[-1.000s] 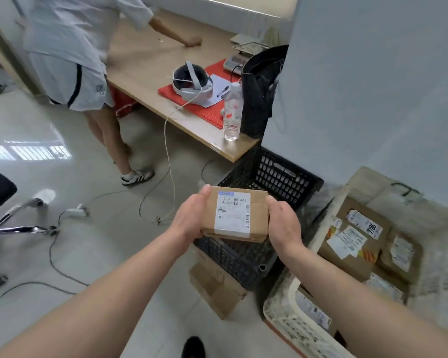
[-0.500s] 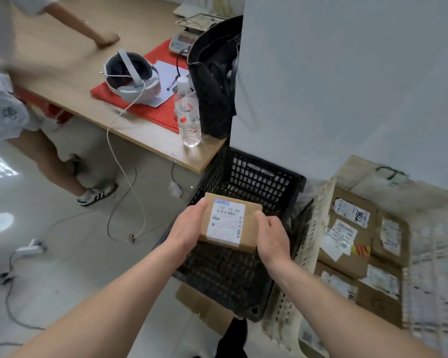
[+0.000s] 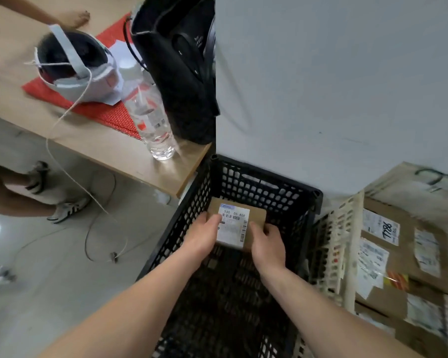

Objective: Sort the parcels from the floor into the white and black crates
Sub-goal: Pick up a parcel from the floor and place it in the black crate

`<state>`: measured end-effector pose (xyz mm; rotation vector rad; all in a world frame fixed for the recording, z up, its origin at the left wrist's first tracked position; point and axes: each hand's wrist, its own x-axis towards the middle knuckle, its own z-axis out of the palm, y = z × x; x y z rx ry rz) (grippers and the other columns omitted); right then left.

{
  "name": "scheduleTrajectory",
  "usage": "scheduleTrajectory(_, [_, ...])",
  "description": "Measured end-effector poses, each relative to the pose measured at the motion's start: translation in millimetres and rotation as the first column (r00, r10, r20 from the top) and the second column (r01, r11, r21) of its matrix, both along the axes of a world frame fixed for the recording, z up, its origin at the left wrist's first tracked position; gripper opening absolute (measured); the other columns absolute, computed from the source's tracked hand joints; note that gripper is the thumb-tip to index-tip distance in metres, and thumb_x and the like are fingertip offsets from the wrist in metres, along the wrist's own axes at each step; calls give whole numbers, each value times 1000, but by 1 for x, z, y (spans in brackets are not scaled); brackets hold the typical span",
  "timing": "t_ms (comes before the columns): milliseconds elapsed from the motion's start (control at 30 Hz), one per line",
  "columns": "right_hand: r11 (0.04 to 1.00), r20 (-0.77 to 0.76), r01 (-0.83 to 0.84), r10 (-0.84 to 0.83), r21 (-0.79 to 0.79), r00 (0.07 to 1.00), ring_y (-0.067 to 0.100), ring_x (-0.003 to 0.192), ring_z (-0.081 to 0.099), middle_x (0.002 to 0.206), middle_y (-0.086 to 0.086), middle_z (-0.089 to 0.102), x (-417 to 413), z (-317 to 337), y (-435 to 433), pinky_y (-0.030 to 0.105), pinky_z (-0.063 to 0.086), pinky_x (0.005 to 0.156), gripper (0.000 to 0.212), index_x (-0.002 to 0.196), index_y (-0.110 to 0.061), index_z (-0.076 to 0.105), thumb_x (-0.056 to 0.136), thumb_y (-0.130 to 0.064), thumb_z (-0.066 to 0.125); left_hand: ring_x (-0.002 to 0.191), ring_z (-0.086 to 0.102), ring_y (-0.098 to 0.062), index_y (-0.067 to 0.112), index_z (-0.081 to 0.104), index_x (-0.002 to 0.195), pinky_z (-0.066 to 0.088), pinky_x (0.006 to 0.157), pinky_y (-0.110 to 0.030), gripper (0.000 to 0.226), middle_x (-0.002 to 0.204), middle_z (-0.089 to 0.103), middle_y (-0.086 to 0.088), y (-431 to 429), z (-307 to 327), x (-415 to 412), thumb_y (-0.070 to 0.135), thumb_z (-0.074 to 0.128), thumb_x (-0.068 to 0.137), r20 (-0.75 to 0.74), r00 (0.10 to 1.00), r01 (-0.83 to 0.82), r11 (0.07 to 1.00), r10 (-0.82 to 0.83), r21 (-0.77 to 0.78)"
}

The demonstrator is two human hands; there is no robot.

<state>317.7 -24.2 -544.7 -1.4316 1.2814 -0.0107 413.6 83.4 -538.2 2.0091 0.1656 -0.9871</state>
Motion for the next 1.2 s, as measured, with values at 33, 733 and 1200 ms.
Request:
scheduleTrajectory(33, [1000, 1, 18, -18, 15, 1000, 25, 121, 58, 132, 4, 62, 8, -9, -5, 39, 44, 103, 62, 150, -17, 46, 98, -48, 58, 99, 59, -13, 28, 58, 124, 48, 92, -39, 43, 108, 66, 8, -6, -8, 6, 55, 46, 92, 22, 1000, 6, 1000, -6, -9])
scheduleTrajectory(733, [977, 103, -148, 133, 152, 986, 10, 135, 48, 144, -13, 53, 52, -73, -7, 30, 36, 116, 81, 158, -31, 38, 82, -29, 67, 146, 30, -15, 26, 49, 147, 28, 122, -45, 76, 159, 31, 6, -22, -90, 26, 58, 43, 79, 268, 959, 112, 992, -93, -55])
scheduleTrajectory(1200, [985, 109, -132, 120, 113, 987, 14, 131, 54, 141, -10, 60, 39, -46, -8, 35, 40, 114, 94, 151, -35, 48, 62, -48, 73, 132, 48, -14, 29, 53, 143, 37, 109, -31, 49, 139, 55, 9, -10, -57, 18, 41, 54, 95, 161, 983, 115, 984, -92, -137])
